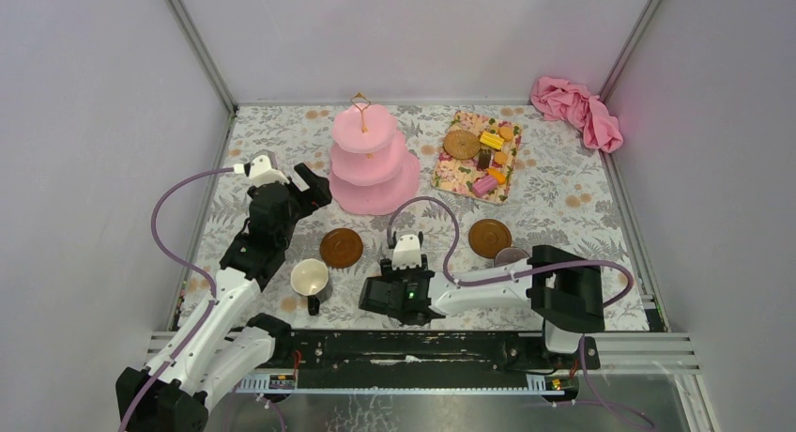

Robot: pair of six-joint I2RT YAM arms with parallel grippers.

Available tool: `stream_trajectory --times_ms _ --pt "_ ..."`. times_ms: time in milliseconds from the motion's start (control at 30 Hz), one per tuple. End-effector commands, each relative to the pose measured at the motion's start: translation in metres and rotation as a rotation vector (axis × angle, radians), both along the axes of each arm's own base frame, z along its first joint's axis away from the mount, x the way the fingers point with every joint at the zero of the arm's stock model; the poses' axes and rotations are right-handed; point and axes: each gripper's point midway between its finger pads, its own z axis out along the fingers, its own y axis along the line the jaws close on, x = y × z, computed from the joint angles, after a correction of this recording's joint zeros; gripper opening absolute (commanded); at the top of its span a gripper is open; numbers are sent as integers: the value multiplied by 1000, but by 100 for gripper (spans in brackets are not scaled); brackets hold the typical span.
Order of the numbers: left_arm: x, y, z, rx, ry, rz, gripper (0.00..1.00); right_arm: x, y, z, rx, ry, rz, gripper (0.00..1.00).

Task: Serve the afternoon tea
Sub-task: Pick up the clamp from the center of the board.

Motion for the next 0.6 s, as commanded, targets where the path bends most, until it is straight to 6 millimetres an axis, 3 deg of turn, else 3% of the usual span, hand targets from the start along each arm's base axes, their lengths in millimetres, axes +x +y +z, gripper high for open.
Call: stream_trajectory --times_ms 0,233,567 --pt "3 -5 11 -15 -55 -17 100 6 0 20 53 19 18 58" --pt "3 -5 11 -13 -53 -17 100 19 -12 51 100 33 29 58" --pt "2 -5 12 -11 -58 -17 100 64 -66 91 128 46 -23 59"
